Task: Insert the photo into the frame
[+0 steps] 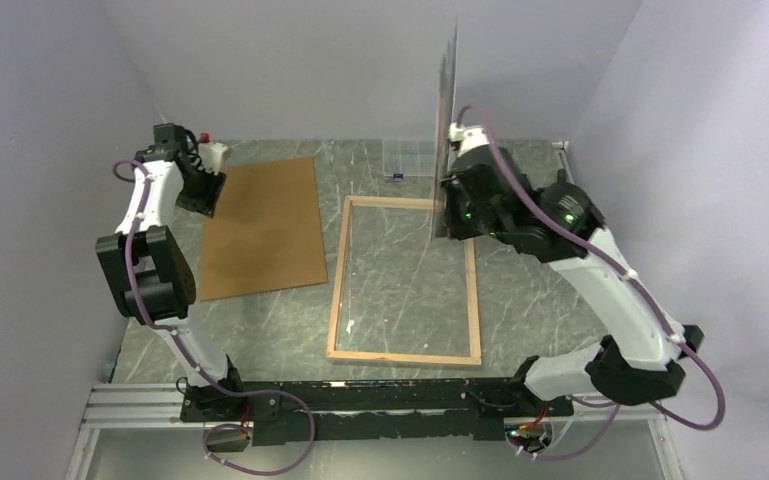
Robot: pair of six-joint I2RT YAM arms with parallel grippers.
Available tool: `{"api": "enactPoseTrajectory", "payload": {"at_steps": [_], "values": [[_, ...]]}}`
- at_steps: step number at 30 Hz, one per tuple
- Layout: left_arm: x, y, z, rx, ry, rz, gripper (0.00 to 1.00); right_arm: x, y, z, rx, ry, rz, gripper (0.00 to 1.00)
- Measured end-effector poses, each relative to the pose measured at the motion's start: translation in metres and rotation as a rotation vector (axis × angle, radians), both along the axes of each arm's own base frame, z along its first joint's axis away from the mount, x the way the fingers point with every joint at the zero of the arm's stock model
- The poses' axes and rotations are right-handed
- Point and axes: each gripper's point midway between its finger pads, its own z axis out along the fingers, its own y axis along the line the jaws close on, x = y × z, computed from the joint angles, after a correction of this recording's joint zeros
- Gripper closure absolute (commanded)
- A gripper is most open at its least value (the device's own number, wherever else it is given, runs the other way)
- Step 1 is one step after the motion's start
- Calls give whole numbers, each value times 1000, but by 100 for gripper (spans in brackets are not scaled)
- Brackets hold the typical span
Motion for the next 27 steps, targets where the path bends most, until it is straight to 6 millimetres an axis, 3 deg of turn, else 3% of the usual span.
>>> {"api": "enactPoseTrajectory", "payload": {"at_steps": [3,5,8,14,20,27], "values": [[-1,-21,-4,-4,23,-45,48,-6,5,-26,-137,80,21,100],[-2,-29,-4,-8,26,-56,48,-11,21,-54,-245,150,66,100],[-6,-29,1,-9,19,-47,48,-19,51,-102,-398,254,137,100],[-14,-27,0,-9,26,-37,48,-48,90,-161,-547,396,262,100],[-19,-34,-11,-19,53,-46,48,-60,111,-193,-576,504,308,100],[-23,-41,-21,-34,70,-59,48,-65,133,-193,-491,546,353,100]]}}
